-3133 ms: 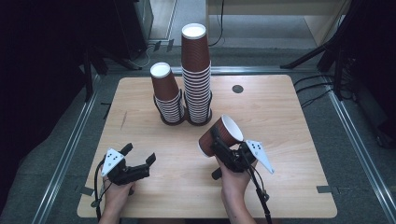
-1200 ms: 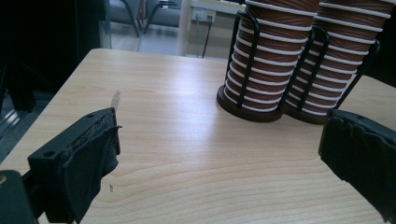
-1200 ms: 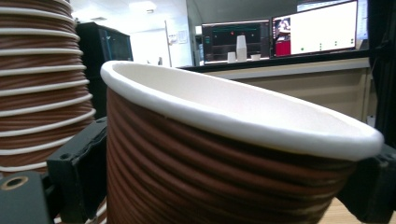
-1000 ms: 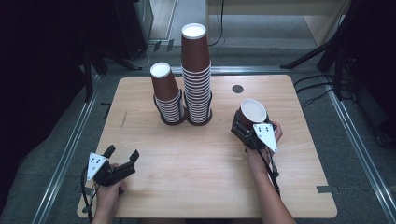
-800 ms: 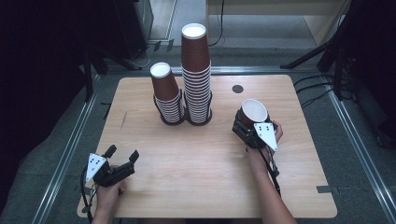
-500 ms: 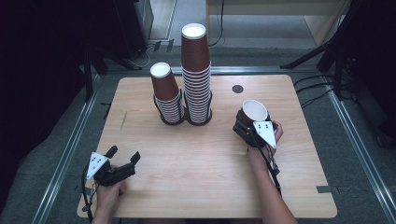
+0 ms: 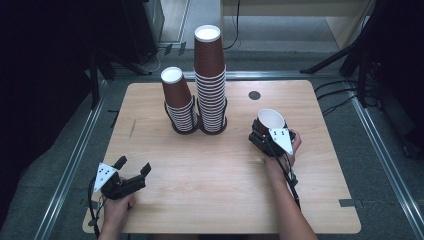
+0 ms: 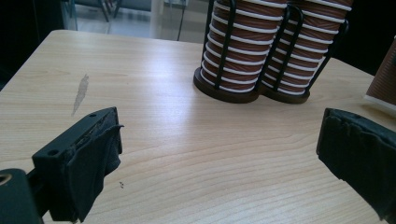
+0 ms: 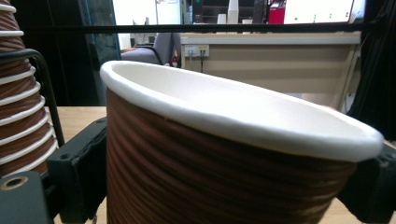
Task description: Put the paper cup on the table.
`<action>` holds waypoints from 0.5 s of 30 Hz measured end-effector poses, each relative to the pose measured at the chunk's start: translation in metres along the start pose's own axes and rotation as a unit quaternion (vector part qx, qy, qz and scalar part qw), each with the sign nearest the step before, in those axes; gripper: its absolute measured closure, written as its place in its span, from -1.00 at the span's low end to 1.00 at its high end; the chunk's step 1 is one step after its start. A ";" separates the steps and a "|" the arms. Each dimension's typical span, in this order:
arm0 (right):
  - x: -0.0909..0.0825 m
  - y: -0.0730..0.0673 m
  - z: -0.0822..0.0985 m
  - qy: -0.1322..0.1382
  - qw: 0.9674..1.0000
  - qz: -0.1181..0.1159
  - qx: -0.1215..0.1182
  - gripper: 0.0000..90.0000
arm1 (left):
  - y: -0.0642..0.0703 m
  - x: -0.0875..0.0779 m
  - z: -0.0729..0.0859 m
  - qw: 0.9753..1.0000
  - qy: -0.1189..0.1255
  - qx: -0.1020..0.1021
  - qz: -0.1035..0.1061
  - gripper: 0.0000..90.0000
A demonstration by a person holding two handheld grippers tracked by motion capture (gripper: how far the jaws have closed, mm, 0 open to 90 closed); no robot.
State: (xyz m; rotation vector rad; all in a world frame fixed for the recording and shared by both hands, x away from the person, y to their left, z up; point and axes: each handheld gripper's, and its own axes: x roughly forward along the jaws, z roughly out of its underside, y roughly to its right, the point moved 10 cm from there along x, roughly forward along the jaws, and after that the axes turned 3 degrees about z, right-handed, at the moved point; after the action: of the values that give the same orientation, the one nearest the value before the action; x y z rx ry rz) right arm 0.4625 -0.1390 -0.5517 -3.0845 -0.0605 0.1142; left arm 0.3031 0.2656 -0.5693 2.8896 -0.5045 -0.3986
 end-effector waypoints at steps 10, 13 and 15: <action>0.004 0.002 0.004 -0.026 1.000 0.006 0.004 -0.85 | -0.002 -0.001 -0.001 1.000 0.002 -0.011 0.002 -0.99; 0.004 0.000 0.005 -0.029 1.000 0.006 -0.005 -0.85 | -0.002 -0.001 -0.001 1.000 0.001 -0.010 0.002 -0.99; 0.004 -0.002 0.006 -0.031 0.999 0.002 -0.012 -0.85 | -0.002 -0.001 -0.001 1.000 0.002 -0.011 0.003 -0.99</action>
State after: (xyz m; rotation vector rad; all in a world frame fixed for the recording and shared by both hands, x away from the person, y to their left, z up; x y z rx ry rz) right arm 0.4658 -0.1368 -0.5576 -3.1052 -0.0581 0.2095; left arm 0.3034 0.2677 -0.5689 2.8677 -0.5038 -0.3954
